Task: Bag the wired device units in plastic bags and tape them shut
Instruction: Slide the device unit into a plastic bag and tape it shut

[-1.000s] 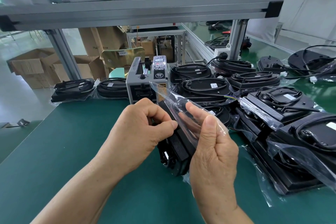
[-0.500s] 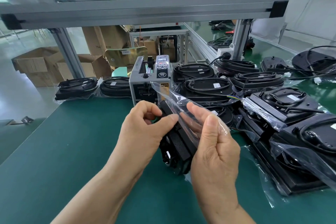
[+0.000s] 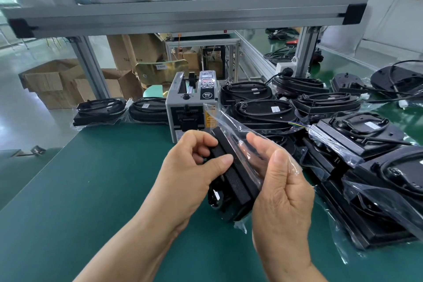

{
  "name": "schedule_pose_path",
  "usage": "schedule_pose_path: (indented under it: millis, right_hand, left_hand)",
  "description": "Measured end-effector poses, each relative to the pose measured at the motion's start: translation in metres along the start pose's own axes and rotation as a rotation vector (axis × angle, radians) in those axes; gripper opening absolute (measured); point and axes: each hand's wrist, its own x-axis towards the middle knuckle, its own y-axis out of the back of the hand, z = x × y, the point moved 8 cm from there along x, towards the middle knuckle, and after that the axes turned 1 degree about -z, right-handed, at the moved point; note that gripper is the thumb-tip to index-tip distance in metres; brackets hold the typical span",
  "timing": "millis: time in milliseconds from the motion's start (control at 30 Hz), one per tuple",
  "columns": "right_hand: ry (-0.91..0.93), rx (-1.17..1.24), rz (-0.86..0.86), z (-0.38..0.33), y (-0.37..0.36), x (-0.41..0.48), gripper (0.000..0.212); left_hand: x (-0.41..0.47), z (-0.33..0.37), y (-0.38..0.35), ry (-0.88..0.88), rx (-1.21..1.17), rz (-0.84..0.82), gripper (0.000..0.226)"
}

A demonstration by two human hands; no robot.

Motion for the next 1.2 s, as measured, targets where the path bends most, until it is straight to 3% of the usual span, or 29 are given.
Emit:
schedule_pose_path:
  millis: [367,567,633,733,800,900,1000,1067,1133,1200]
  right_hand:
    - [-0.138,0.152,-0.051,0.04,-0.005,0.009,0.041]
    - [-0.307,0.415,-0.187,0.05,0.018,-0.006,0.047]
    - [-0.248,0.223,-0.255,0.034,0.031,-0.013,0.057]
    - [-0.056,-0.5,-0.452,0.014,0.023,-0.03,0.092]
    - [0.018,-0.692,-0.4,0.007,0.019,-0.038,0.09]
    - [0.153,-0.772,-0.282,-0.005,0.018,-0.042,0.074]
    - [0.332,-0.841,-0.208,-0.018,0.016,-0.04,0.039]
    - [0.38,-0.822,-0.185,-0.023,0.02,-0.038,0.036]
    - [0.254,-0.663,-0.149,-0.02,0.031,-0.032,0.038]
    - [-0.001,-0.455,-0.104,-0.006,0.042,-0.031,0.038]
  left_hand:
    - [-0.002,0.022,-0.004,-0.335,0.4,0.103,0.044]
    - [-0.021,-0.01,0.009,-0.299,0.283,0.136,0.05]
    - [-0.03,-0.027,0.012,-0.217,0.198,0.149,0.059]
    - [-0.043,-0.045,-0.001,-0.142,0.156,0.063,0.066]
    - [-0.051,-0.047,-0.009,-0.172,0.181,0.042,0.068]
    - [-0.063,-0.043,-0.019,-0.263,0.288,0.054,0.069]
    - [-0.069,-0.043,-0.023,-0.292,0.358,0.061,0.066]
    - [-0.07,-0.05,-0.023,-0.256,0.376,0.056,0.07]
    - [-0.069,-0.059,-0.021,-0.208,0.386,0.071,0.074]
    - [-0.069,-0.065,-0.019,-0.177,0.393,0.069,0.076]
